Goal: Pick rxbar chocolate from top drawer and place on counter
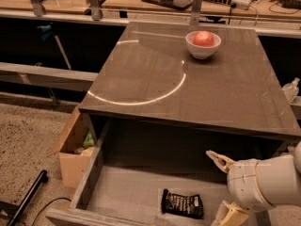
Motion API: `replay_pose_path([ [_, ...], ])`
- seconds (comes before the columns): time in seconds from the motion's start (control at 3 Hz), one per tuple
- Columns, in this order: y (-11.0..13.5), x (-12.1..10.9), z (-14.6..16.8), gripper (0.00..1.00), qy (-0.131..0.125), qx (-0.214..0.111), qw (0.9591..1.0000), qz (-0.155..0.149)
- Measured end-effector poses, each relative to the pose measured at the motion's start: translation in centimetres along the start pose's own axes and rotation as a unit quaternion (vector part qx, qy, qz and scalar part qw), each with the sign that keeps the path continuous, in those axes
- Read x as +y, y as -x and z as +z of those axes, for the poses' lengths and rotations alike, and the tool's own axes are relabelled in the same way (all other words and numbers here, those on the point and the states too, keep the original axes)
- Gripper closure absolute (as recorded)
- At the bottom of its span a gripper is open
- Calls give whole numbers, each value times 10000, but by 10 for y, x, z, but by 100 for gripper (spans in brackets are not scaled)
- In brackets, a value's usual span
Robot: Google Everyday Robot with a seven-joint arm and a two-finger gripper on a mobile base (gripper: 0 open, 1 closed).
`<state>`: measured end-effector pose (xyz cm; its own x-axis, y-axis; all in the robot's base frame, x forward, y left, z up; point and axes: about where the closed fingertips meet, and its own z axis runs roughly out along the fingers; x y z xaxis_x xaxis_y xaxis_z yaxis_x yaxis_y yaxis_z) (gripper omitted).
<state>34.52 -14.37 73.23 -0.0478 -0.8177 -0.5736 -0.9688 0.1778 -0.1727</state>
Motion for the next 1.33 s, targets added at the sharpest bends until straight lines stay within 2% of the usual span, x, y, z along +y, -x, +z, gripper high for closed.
replay_pose_path([
  [0.67,6,-26,17,0,-244,-78,9997,-17],
  [1.33,6,-35,46,0,-369,-310,9987,-173],
])
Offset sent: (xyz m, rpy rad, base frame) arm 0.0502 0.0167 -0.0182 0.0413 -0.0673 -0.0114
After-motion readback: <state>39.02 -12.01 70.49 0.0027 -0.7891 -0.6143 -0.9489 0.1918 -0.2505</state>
